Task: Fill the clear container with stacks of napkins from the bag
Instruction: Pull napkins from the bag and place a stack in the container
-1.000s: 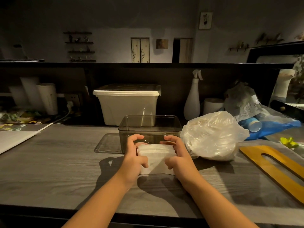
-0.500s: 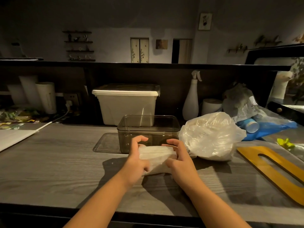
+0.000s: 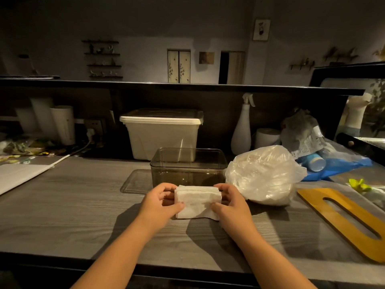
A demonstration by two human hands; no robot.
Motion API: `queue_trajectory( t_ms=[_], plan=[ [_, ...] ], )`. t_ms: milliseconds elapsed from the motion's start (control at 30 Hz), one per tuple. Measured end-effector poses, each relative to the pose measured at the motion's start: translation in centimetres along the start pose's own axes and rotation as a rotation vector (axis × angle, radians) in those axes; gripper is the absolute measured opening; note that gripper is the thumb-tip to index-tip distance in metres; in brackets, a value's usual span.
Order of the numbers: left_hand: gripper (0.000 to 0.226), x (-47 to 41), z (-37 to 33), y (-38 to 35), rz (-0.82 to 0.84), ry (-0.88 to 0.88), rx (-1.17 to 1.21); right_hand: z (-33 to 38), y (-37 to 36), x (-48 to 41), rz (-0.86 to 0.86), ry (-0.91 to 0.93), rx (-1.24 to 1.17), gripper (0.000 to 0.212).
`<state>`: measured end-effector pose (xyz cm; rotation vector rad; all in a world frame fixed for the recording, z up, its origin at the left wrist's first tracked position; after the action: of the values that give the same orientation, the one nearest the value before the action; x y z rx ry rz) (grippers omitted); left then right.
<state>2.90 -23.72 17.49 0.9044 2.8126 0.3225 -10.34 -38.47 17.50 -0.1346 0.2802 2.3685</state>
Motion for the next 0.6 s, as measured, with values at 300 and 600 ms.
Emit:
queue_trajectory(
  t_ms=[300, 600],
  plan=[
    [0.04, -0.9, -4.1, 3.5, -0.059, -0.042, 0.035, 3.8, -0.5, -1.5, 0.122, 0.052, -0.027, 0.03],
    [0.038, -5.4, -8.4, 6.2, -0.092, -0.115, 0.049, 9.3, -2.0, -6.8, 0.059, 0.207, 0.058, 0.023]
  ],
)
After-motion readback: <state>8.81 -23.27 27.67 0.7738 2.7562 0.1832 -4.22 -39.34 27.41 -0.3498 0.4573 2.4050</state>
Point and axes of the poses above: each hand's wrist, its own x-axis away from the middle knuckle, its own y-axis out of the back of the hand, z = x × y, the point moved 1 cm from there along -x, towards the middle knuckle, and after that the axes turned 3 degrees about y, right-handed, at the moved point
